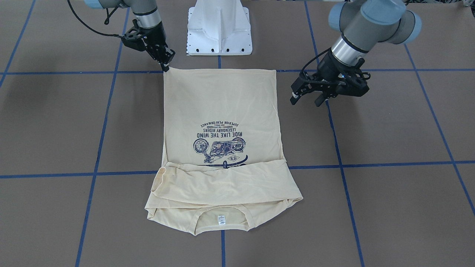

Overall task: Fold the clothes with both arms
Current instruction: 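Move the left gripper down to the hem corner nearest the robot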

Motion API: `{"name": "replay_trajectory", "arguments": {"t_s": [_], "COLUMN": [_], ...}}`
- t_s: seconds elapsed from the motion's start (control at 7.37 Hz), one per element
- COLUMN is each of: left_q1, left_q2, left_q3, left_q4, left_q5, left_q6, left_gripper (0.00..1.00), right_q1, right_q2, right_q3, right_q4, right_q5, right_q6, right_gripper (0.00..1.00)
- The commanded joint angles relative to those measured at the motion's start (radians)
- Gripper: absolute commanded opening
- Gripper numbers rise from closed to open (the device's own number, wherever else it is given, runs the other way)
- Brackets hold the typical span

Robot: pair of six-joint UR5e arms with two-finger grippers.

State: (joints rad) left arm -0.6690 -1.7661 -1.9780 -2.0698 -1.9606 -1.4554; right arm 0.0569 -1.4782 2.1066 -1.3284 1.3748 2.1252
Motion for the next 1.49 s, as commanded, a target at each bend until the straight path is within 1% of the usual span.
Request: {"name": "replay_trajectory", "arguments": {"t_s": [0.0,0.14,0.27,0.54,0.95,1.36], "left_q1": [0.258,0.36,0.409,0.472,0.476,0.48], "left_q2": [0.063,0.056,0.056,0.054,0.056,0.056], "left_q3": [-0.055,-0.056,-0.053,-0.035,-0.038,-0.027], "left_q4": [0.048,0.119,0.135,0.137,0.138,0.14], "left_q5": [0.206,0.297,0.307,0.31,0.31,0.31], "left_q6": [-0.225,-0.294,-0.334,-0.364,-0.365,-0.365], "left_gripper": [0.93,0.83,0.73,0.63,0.53,0.53], "right_q1": [0.0,0.0,0.0,-0.002,-0.002,-0.002], "right_q2": [-0.007,-0.007,-0.007,-0.005,-0.002,-0.004], "right_q3": [0.006,0.006,0.006,0.006,0.006,0.006], "right_q4": [0.0,0.0,0.0,0.002,0.002,0.002], "right_q5": [0.003,0.003,0.003,0.001,0.001,0.003], "right_q6": [-0.001,-0.001,-0.001,-0.001,-0.001,-0.001], "right_gripper": [0.0,0.0,0.0,0.0,0.0,0.0]}}
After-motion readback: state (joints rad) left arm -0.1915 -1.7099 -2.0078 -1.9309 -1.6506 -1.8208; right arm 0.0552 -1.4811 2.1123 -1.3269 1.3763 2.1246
